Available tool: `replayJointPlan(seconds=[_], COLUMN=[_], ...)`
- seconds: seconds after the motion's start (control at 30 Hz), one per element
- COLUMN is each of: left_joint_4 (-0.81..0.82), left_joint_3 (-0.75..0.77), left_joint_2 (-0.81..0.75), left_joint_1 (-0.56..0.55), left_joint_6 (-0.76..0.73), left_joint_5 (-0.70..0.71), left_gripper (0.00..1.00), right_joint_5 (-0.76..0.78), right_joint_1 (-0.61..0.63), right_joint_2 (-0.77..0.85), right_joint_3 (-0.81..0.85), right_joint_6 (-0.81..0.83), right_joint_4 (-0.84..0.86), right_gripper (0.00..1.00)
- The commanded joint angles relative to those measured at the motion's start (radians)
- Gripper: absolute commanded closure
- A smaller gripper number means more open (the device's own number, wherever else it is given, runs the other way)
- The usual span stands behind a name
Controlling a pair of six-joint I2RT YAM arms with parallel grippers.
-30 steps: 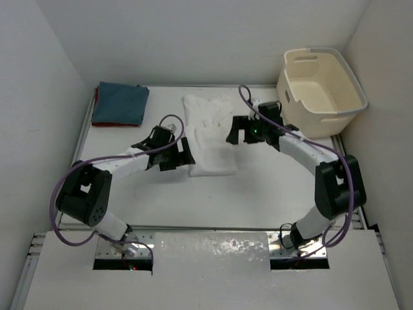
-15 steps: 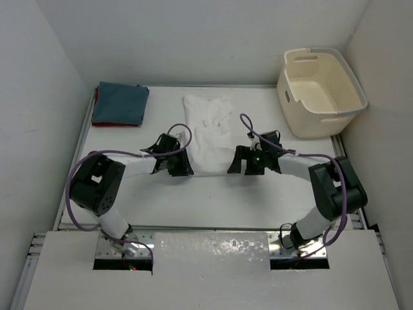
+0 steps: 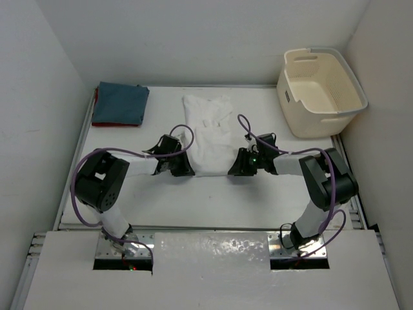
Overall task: Fold and stack the t-shirts
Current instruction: Grab one side of the 2/3 rectangular tshirt with both arms
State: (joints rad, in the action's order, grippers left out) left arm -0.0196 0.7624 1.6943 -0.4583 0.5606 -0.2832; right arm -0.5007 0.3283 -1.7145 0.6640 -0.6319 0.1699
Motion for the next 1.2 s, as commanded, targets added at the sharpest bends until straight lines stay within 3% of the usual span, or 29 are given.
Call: replayJointPlan(seconds=[0.0,0.23,0.3,0.33,0.57,0.93,1.17], left_joint_4=[0.062,0.098,0.098,0.098,0.075,-0.236,-0.414], left_joint_3=[-0.037,-0.049,-0.054,-0.06,-0.084,-0.133,0.049], left_joint_2=[-0.027,-0.051,-0.059,-0.064,-0.168,-0.517,-0.624], left_joint_1=[-0.014,-0.017,-0.019,-0.019,-0.043,-0.22,-0.223], left_joint_6=[0.009,0.005,0.01,0.012,0.016,0.148,0.142], left_joint_5=[-0.004,0.001,0.001,0.012,0.009,0.03,0.027], left_gripper=[1.0,1.0,1.0,1.0,1.0,1.0,1.0], right_joint_5=[0.005,0.065,0.073,0.103,0.047,0.07,0.125], right_joint_1=[0.011,0.009,0.009,0.009,0.017,0.092,0.091], right_joint_2=[0.001,-0.057,-0.053,-0.047,0.067,0.622,0.773], right_joint_3=[-0.012,-0.006,-0.018,-0.023,-0.092,-0.179,-0.04], right_joint_6=[0.005,0.028,0.04,0.046,0.116,0.146,0.155], right_joint_4=[0.008,0.106,0.12,0.132,0.105,-0.389,-0.572], right_gripper=[0.65,0.77,0.87,1.0,1.0,1.0,1.0])
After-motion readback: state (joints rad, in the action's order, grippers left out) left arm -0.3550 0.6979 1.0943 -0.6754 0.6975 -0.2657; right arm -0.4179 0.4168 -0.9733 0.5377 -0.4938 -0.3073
